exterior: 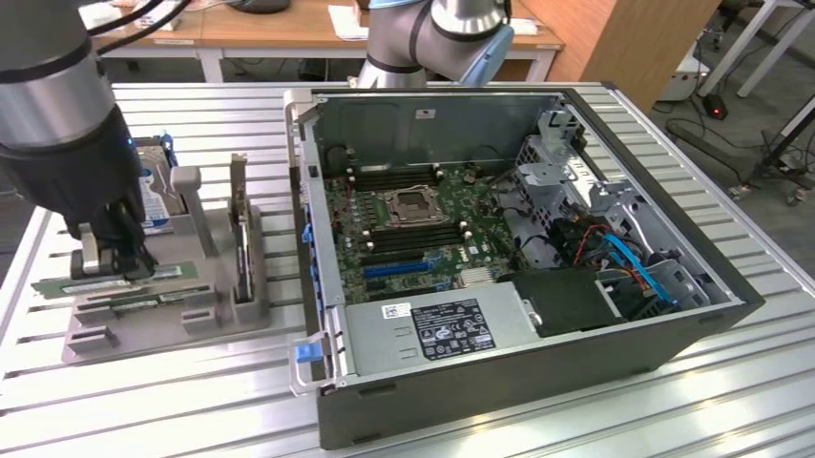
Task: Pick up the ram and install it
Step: 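Pick up the ram and move it above insertion slot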
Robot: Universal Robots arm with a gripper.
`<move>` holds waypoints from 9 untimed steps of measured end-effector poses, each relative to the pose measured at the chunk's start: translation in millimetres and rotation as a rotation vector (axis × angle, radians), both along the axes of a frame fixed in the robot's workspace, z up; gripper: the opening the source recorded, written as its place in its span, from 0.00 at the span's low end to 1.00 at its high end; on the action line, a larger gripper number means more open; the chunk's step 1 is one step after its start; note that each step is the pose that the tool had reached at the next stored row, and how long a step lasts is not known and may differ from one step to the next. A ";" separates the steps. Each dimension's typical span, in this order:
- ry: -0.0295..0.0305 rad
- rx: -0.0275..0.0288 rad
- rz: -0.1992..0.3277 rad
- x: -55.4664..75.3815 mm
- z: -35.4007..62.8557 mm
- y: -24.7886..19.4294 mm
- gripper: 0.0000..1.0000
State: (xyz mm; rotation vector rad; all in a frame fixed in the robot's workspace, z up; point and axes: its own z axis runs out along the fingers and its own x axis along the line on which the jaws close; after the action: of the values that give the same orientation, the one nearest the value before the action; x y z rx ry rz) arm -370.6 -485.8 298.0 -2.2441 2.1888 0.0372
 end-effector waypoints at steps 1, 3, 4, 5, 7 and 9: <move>-0.0001 0.0001 0.000 0.1 2.8 0.0 0.11; 0.0000 0.0000 0.000 0.1 8.8 0.0 0.11; 0.0000 -0.0001 0.000 0.2 11.7 0.0 0.11; -0.0001 0.0000 0.000 0.2 14.5 0.0 0.11; -0.0001 0.0000 0.000 0.2 19.9 0.0 0.11; 0.0000 0.0000 0.000 0.2 26.2 0.0 0.11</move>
State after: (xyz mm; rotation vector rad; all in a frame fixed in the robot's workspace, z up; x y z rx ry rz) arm -370.4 -485.8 324.2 -2.2441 2.1889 0.0372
